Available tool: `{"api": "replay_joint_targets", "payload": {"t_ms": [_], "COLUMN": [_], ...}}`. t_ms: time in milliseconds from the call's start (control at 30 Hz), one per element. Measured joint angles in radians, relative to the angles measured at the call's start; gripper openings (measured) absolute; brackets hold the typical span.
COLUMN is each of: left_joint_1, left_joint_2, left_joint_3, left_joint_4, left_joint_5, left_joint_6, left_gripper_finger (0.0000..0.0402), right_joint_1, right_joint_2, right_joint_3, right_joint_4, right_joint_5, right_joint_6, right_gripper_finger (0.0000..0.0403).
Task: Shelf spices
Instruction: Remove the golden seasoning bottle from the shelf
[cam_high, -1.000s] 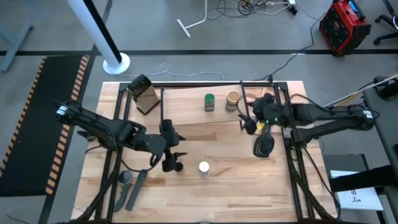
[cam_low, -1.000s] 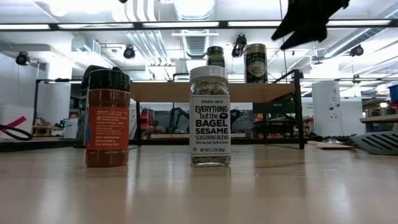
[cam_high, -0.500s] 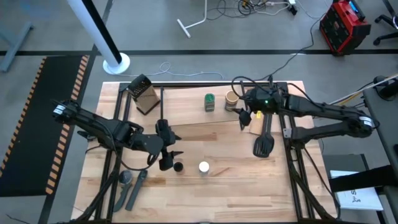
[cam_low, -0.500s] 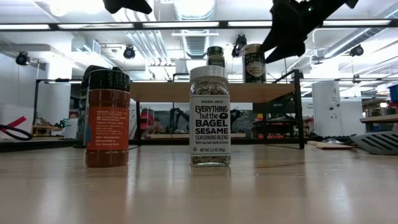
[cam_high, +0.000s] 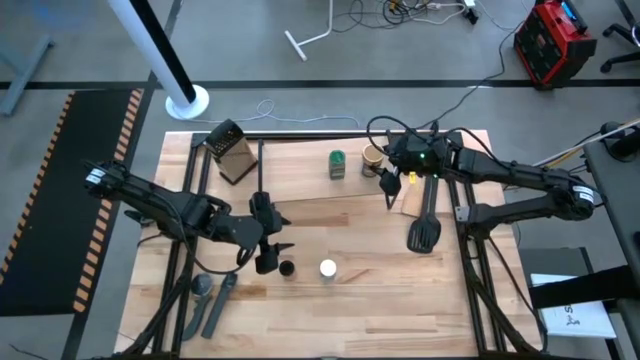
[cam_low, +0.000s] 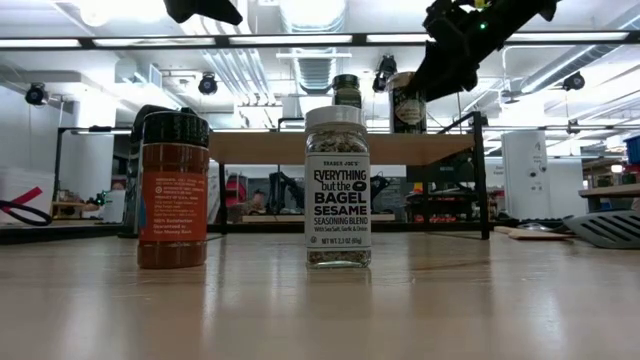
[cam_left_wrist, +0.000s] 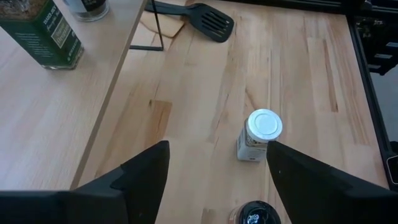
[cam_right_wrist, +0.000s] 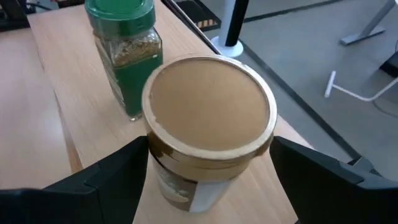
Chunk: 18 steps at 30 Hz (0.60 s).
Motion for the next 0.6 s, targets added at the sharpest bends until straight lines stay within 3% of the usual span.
{"api": "replay_joint_targets", "payload": {"t_ms": [400, 600], "left_joint_1": [0.0, 0.0], "left_joint_2": [0.0, 0.0], "left_joint_3": [0.0, 0.0], "left_joint_4": [-0.002, -0.003], "left_joint_5": [0.0, 0.0], "left_joint_6": [0.0, 0.0], "left_gripper_finger": [0.0288, 0.0283], "right_joint_1": [-0.068, -0.077], "right_joint_2": [0.024, 0.105], "right_joint_3": [0.049, 0.117], "right_joint_4": [-0.01, -0.012], "right_joint_5": [-0.119, -0.173], "right_joint_6": [-0.05, -0.075], "right_gripper_finger": [0.0314, 0.0314]}}
